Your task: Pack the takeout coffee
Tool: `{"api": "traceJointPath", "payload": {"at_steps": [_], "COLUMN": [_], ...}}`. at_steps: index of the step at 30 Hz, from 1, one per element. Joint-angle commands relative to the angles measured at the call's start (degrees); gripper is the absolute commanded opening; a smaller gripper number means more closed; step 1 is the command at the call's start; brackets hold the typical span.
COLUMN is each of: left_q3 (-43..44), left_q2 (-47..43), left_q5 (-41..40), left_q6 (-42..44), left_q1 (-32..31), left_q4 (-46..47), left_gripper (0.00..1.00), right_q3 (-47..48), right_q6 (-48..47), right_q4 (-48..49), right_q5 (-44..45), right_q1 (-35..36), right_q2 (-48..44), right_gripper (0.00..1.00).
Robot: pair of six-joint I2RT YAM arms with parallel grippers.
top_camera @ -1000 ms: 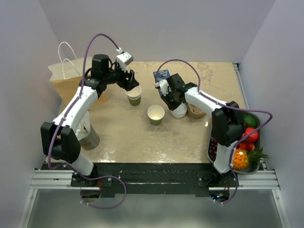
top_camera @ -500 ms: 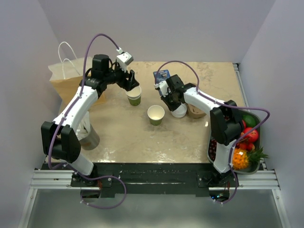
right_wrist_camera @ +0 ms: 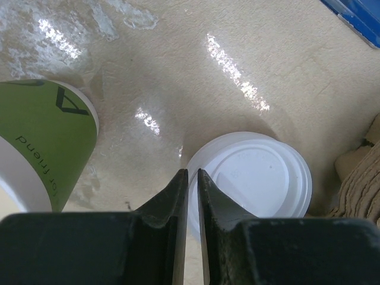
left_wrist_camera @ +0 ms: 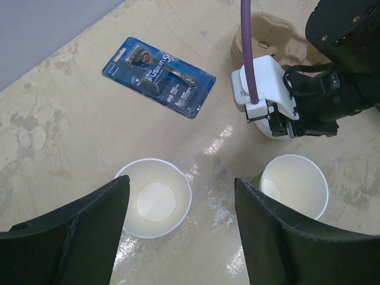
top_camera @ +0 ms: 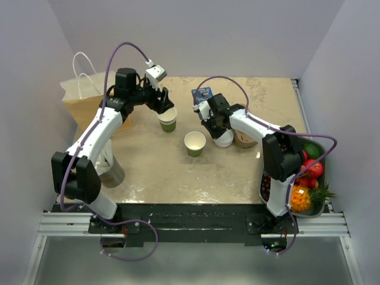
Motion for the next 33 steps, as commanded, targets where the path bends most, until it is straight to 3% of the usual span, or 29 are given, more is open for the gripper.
{"api": "traceJointPath", "payload": {"at_steps": [1,7,33], "left_q3": [1.61,1.43,1.17], "left_q2": [-0.06,-0.23,-0.23], "left_q5": [0.03,-0.05,-0.14], "left_q6": [-1.00,-0.82,-0.74], "left_q1": [0.07,0.07,0.07], "left_q4": [2.07,2.07,2.25], "left_gripper": [0.76,0.76,0.76], "right_q3": [0.41,0.32,-0.03], "right_q6": [0.61,0.69,0.61], "right_q4": [1.01,0.84,0.05], "right_q5": [1.25,1.51,0.54], "right_q1": [-0.01,0.07,0.43], "right_q2": [0.18,0.18,0.36], "right_gripper": [0.15,0.20,0.17]}}
